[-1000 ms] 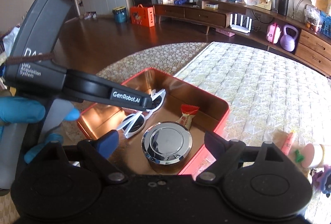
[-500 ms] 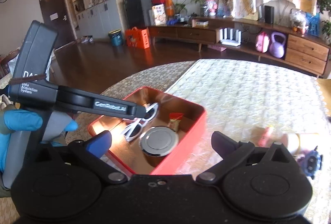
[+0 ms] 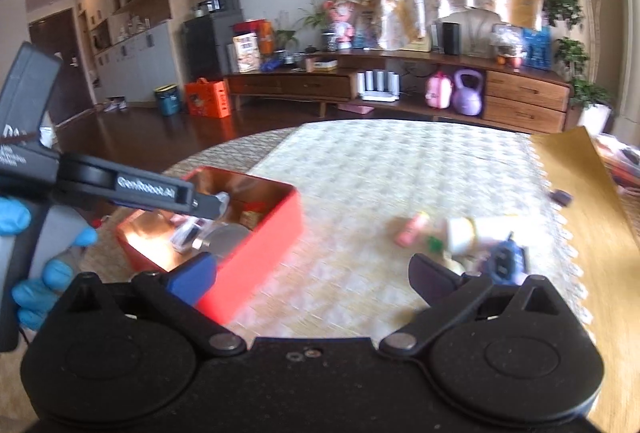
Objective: Organize rigid objects
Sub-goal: 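Withdraw both open grippers from the tin toward the remaining items on the mat, then grasp the pink tube with the left gripper while the right gripper grasps the blue-label bottle, then carry the pink tube into the red tin and release while the right gripper releases the bottle there, then move the left gripper to the beige ball while the right gripper moves to the plush toy, then grasp the beige ball with the left gripper while the right gripper grasps the purple-blue plush toy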
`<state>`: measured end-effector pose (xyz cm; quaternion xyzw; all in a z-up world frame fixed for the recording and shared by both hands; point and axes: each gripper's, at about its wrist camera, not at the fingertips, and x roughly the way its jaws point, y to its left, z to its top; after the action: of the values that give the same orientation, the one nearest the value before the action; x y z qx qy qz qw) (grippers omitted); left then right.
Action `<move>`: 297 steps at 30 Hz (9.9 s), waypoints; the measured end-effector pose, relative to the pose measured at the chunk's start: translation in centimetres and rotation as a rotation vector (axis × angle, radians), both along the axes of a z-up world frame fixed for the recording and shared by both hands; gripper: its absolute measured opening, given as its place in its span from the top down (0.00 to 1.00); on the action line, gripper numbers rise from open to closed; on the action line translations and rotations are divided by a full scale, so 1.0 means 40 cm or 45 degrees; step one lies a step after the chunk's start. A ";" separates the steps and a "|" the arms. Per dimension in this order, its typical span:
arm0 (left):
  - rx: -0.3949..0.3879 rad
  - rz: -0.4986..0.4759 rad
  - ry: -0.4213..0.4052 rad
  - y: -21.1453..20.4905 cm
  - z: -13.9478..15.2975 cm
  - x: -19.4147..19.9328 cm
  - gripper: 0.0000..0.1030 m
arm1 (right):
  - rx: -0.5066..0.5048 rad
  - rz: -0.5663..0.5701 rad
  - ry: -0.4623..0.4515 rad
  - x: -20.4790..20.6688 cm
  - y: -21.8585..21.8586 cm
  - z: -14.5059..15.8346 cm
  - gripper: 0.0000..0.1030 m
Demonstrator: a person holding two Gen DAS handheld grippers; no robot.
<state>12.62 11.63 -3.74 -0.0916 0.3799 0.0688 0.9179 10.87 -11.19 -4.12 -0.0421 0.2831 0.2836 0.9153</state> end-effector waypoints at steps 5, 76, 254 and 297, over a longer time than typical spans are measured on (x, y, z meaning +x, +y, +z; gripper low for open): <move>-0.016 -0.033 0.027 -0.056 -0.015 0.017 0.21 | -0.013 -0.074 0.001 -0.007 -0.067 -0.027 0.00; 0.099 -0.307 0.102 -0.351 -0.235 0.457 0.84 | -0.170 -0.125 0.181 0.213 -0.113 -0.232 0.48; -0.037 -0.273 -0.018 -0.199 -0.005 -0.025 0.44 | 0.069 -0.105 0.048 0.012 -0.149 -0.007 0.07; 0.007 -0.347 0.058 -0.431 -0.238 0.300 0.21 | -0.012 -0.306 0.305 0.407 -0.261 -0.182 0.15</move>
<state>24.62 -5.62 -13.27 -0.0351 0.4096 -0.0536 0.9100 27.15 -21.65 -11.39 0.0220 0.3945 0.1737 0.9020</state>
